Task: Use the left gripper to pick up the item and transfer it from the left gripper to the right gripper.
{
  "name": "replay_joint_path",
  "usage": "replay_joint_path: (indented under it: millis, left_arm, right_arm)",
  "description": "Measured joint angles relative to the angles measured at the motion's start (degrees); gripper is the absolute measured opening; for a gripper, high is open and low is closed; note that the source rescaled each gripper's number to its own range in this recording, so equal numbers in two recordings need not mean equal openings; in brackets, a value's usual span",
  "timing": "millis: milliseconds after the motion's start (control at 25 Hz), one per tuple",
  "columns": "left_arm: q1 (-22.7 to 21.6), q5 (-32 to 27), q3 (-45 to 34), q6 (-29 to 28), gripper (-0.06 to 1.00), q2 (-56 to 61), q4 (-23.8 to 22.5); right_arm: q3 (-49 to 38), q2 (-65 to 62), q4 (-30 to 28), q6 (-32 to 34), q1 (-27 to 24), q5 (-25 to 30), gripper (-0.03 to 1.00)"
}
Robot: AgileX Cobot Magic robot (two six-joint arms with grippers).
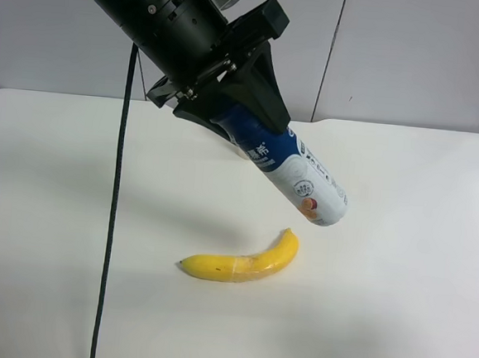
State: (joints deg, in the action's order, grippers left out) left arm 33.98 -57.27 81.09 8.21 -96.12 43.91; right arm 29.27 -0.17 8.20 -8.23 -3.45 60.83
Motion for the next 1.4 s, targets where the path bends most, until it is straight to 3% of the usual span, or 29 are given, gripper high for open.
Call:
replay_joint_path:
  millis: [280,440,800,1400]
  left_arm:
    - [0.0,0.0,0.0,0.4,0.0,0.0,0.0]
    - [0.0,0.06,0.0,0.4,0.0,0.0,0.0]
    - [0.0,0.06,0.0,0.6,0.0,0.0,0.0]
    - [0.0,0.01,0.0,0.8,0.0,0.0,1.4]
  right_arm:
    - [2.82,11.26,5.09,-3.29,0.21,2.8,1.0]
    - [6.27,19.84,6.35,-8.64,4.09,0.25,1.0]
    - [13.81,38.53,6.41,-15.63,19.15,-4.01,1.0]
    - [19.24,59.92,3.28,-26.22,37.57,-12.87,1.0]
